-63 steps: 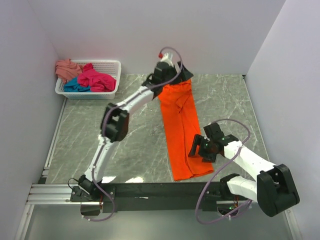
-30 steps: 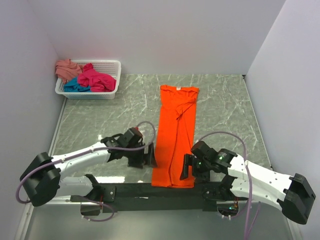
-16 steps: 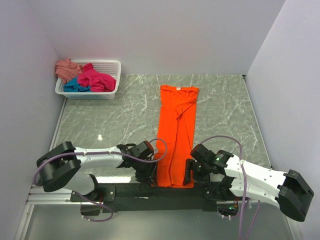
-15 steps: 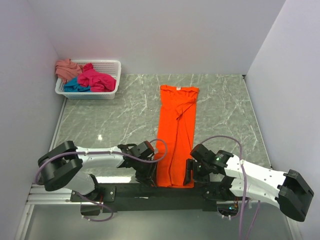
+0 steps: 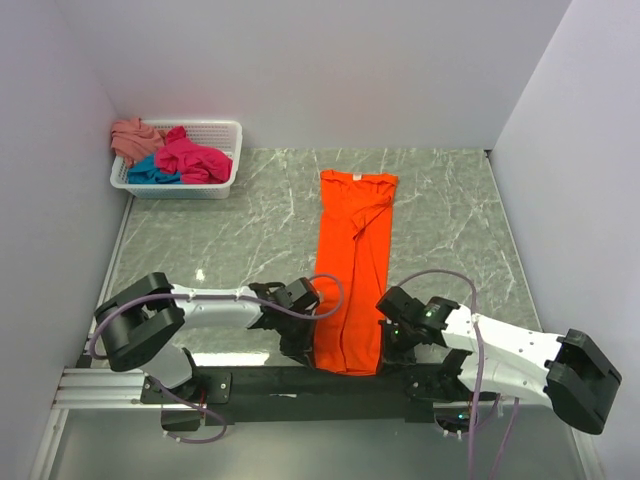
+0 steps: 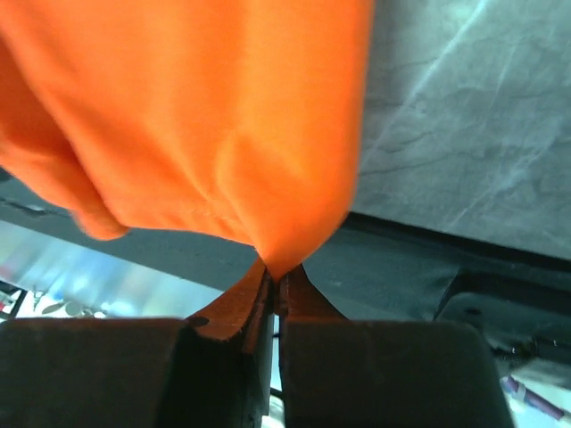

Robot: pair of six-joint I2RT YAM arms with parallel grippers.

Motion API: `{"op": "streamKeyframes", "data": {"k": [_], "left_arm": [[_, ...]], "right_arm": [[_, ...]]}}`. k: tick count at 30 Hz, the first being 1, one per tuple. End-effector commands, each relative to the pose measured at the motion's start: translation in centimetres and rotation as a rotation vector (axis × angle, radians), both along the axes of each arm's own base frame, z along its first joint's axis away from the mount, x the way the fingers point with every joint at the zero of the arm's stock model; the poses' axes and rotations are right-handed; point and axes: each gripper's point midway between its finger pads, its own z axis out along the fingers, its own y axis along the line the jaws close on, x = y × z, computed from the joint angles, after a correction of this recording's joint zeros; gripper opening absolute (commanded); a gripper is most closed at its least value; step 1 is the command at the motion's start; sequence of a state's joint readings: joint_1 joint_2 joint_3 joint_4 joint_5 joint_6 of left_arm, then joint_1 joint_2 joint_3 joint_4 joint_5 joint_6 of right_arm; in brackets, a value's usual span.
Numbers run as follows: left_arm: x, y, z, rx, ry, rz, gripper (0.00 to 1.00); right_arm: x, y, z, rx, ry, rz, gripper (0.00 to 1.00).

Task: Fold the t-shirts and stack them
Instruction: Fold the tshirt

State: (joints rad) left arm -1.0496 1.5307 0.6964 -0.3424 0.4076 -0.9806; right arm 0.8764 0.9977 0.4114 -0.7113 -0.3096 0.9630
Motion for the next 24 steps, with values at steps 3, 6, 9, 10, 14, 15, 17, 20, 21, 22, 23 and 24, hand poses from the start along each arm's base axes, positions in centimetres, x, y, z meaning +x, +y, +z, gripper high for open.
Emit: {"op": "streamKeyframes", "data": {"k": [3, 6, 9, 10, 14, 15, 17, 20, 21, 22, 23, 24], "left_arm": [[3.5, -2.1, 4.5, -0.057, -0.144, 0.005, 0.00], [6.0, -1.6, 5.6, -0.045, -0.168, 0.039, 0.00], [10.2, -1.8, 7.0, -0.069, -0.244, 0.077, 0.00], [12.0, -1.7, 7.4, -0.068, -0.276, 0.108, 0.00], [18.5, -2.8, 9.9, -0.065, -0.433, 0.159, 0.00], [20.2, -3.4, 10.5, -0.077, -0.460, 0.173, 0.00], [22.5, -3.4, 10.9, -0.101, -0.477, 0.202, 0.00], [26.1, -3.2, 10.8, -0.050, -0.528, 0.250, 0.00], [27.3, -3.3, 10.7, -0.032, -0.545, 0.261, 0.00], [27.8, -3.6, 10.8, -0.044, -0.551, 0.257, 0.00], [28.6, -3.5, 10.9, -0.049, -0.556, 0.265, 0.00], [29.4, -3.7, 10.8, -0.049, -0.557, 0.271, 0.00]], "right_arm": [[3.8, -0.2, 2.9, -0.038, -0.137, -0.022, 0.00], [7.0, -1.2, 4.7, -0.062, -0.233, -0.087, 0.00], [10.7, -2.5, 6.5, -0.074, -0.339, -0.163, 0.00], [11.6, -2.5, 6.9, -0.066, -0.362, -0.177, 0.00], [16.2, -1.8, 9.0, -0.017, -0.479, -0.215, 0.00], [18.1, -1.9, 9.6, -0.025, -0.515, -0.229, 0.00], [20.8, -2.1, 10.1, -0.057, -0.561, -0.243, 0.00], [24.3, -2.4, 10.3, -0.067, -0.598, -0.298, 0.00], [25.7, -2.2, 11.1, -0.050, -0.635, -0.306, 0.00], [26.6, -2.4, 11.2, -0.050, -0.642, -0.318, 0.00], [27.5, -2.0, 11.2, -0.041, -0.634, -0.317, 0.00], [28.2, -1.9, 11.3, -0.039, -0.643, -0.311, 0.00]]}}
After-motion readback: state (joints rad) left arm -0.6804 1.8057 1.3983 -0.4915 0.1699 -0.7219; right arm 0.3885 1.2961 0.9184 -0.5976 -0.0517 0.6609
